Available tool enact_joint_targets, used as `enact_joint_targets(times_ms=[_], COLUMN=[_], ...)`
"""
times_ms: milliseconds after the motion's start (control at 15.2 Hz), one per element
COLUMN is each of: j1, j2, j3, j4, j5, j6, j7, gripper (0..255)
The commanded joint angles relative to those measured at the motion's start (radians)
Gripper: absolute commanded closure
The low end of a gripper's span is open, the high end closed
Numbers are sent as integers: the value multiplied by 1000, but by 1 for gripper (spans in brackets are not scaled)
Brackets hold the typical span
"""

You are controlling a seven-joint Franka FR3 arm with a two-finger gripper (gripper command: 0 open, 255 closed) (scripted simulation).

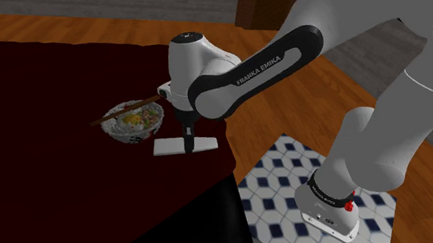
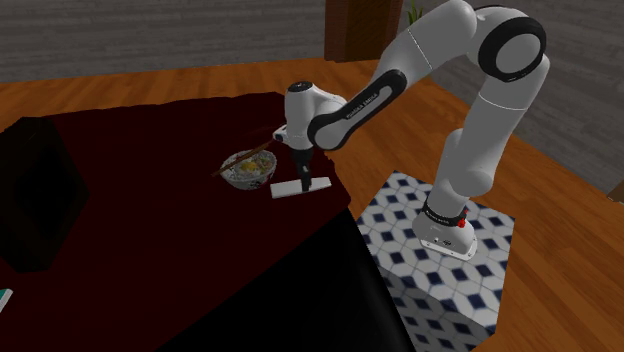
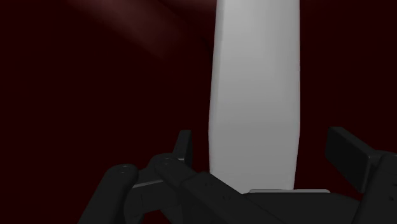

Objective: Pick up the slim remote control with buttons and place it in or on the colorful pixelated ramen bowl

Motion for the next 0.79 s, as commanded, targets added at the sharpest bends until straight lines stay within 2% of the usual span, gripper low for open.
enact_joint_targets(times_ms=[0,594,660,726], j1=[0,0,0,0], j2=[20,35,35,35], j3=[1,1,1,1], j4=[-7,-14,-14,-14], j5=[-4,-7,-7,-7], j6=[27,49,49,49], j7=[2,5,5,5], gripper=[0,0,255,255])
